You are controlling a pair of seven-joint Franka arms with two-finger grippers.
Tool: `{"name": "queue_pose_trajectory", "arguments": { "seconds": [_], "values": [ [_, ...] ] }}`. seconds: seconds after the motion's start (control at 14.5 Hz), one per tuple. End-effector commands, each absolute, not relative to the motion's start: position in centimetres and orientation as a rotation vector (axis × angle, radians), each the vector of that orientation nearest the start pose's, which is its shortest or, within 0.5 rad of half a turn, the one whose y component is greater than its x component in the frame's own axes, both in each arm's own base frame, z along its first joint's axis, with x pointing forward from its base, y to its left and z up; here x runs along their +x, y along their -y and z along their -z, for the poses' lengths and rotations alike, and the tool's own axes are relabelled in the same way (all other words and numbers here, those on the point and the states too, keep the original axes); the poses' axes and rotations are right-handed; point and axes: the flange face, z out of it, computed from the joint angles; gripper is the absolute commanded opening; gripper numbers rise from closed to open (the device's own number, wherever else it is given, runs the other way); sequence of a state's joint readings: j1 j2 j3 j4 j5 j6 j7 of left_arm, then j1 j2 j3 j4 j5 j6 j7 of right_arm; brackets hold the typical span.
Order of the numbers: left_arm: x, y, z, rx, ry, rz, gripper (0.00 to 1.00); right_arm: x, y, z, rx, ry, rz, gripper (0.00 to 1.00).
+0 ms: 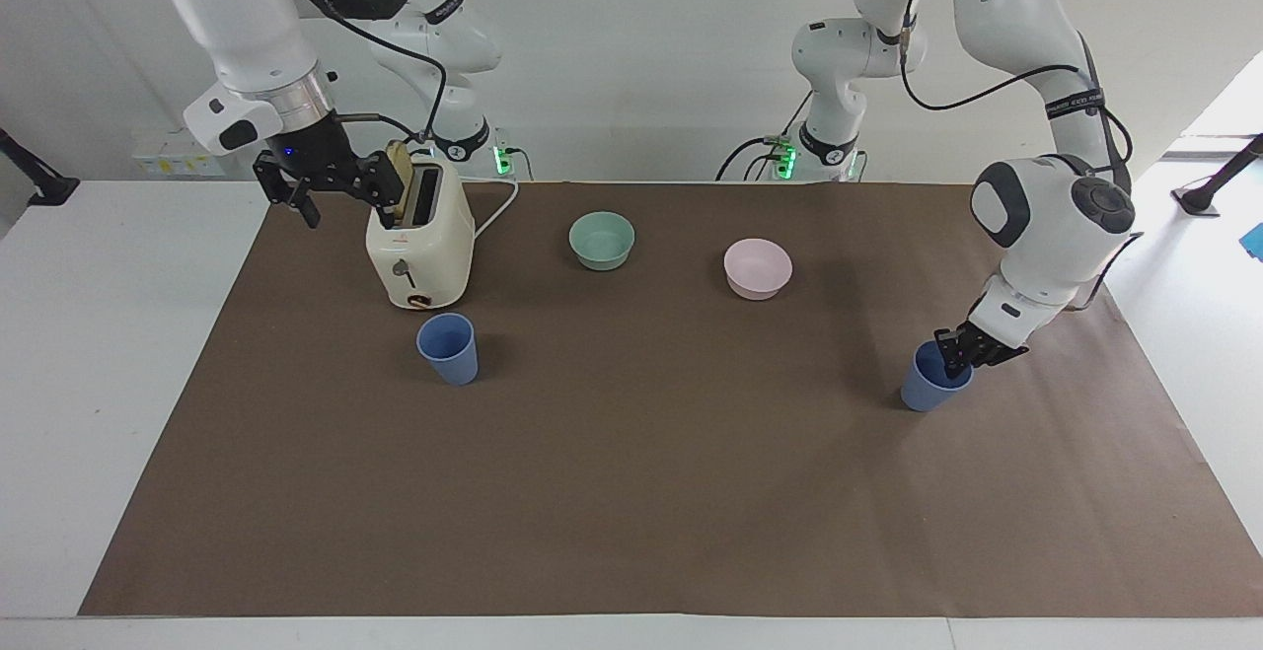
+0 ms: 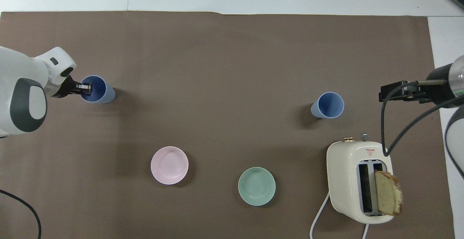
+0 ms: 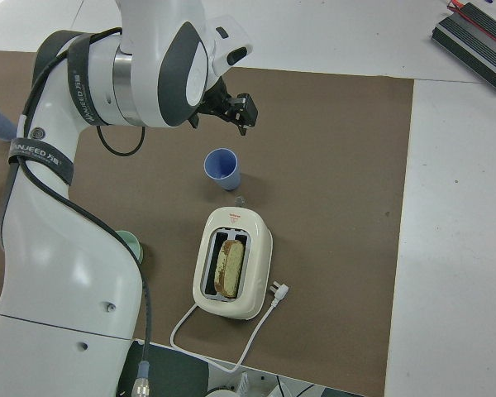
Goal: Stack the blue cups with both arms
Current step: 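Reach the left gripper to the nearby blue cup and grasp it, then lift the blue cup with the left gripper and carry it toward the table center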
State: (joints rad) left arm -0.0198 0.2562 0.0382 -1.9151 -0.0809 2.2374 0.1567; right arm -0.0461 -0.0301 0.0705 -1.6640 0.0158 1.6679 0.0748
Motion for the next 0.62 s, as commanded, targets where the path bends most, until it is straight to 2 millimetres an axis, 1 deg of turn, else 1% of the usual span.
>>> {"name": "queue_pose_trajectory", "arguments": {
  "seconds": [0.0, 0.14, 0.21, 0.28, 0.41, 0.55],
  "values": [
    [61.7, -0.3, -37.3, -3.193, -0.132, 0.138, 0.00, 55.0, -1.3, -60.5, -3.107, -0.095, 0.069, 1.00],
    [61.9, 0.0, -38.5, -3.188, -0.155, 0.168, 0.00, 55.0, -1.3, -60.5, -3.107, -0.098, 0.069, 1.00],
    [62.0, 0.2, -39.4, -3.190, -0.159, 0.173, 0.00, 55.0, -1.3, -60.5, -3.107, -0.098, 0.069, 1.00],
    [62.0, 0.8, -40.0, -3.192, -0.170, 0.158, 0.00, 55.0, -1.3, -60.5, -3.107, -0.098, 0.069, 1.00],
    [62.0, 4.2, -40.4, -3.184, -0.224, 0.148, 0.00, 55.0, -1.3, -60.5, -3.107, -0.098, 0.069, 1.00],
    [61.7, 8.7, -40.5, -3.195, -0.147, 0.169, 0.00, 55.0, -1.3, -60.5, -3.107, -0.098, 0.069, 1.00]
  ]
}}
